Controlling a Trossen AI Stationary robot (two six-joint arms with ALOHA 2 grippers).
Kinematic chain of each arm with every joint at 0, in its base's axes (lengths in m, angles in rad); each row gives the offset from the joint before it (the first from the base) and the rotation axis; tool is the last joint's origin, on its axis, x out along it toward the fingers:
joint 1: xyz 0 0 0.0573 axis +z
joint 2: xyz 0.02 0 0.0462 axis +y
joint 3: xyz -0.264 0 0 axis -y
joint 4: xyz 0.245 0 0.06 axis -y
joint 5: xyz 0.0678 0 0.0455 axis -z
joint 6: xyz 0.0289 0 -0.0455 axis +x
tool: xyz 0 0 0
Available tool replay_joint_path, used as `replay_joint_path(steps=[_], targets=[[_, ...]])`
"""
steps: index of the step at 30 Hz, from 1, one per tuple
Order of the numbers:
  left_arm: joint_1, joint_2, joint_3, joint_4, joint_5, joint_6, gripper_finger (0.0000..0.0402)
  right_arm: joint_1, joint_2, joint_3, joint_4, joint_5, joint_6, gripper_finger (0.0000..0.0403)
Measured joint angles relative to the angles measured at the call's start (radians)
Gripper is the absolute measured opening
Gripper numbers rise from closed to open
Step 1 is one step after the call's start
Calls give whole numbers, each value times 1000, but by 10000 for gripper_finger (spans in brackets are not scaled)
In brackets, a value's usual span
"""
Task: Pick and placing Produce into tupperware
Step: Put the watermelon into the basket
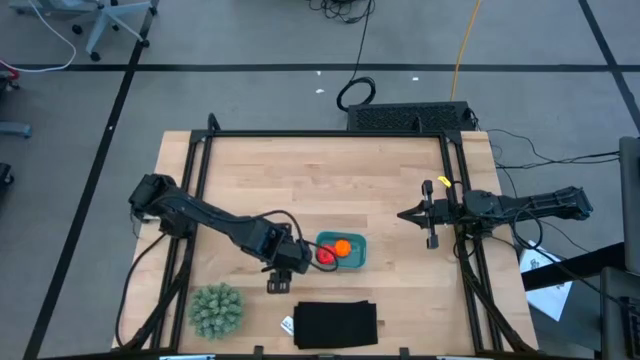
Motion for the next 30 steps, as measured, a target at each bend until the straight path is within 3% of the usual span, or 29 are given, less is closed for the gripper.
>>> replay_joint_path(steps=[11, 21, 30], targets=[[73, -1, 171, -234, -51, 65, 271, 0, 0, 0, 0, 0, 0, 0], [157, -1, 206, -184, -42, 118, 271, 0, 0, 0, 0, 0, 0, 0], [187, -1, 206, -42, 12, 196, 271, 0, 0, 0, 0, 0, -1, 0]])
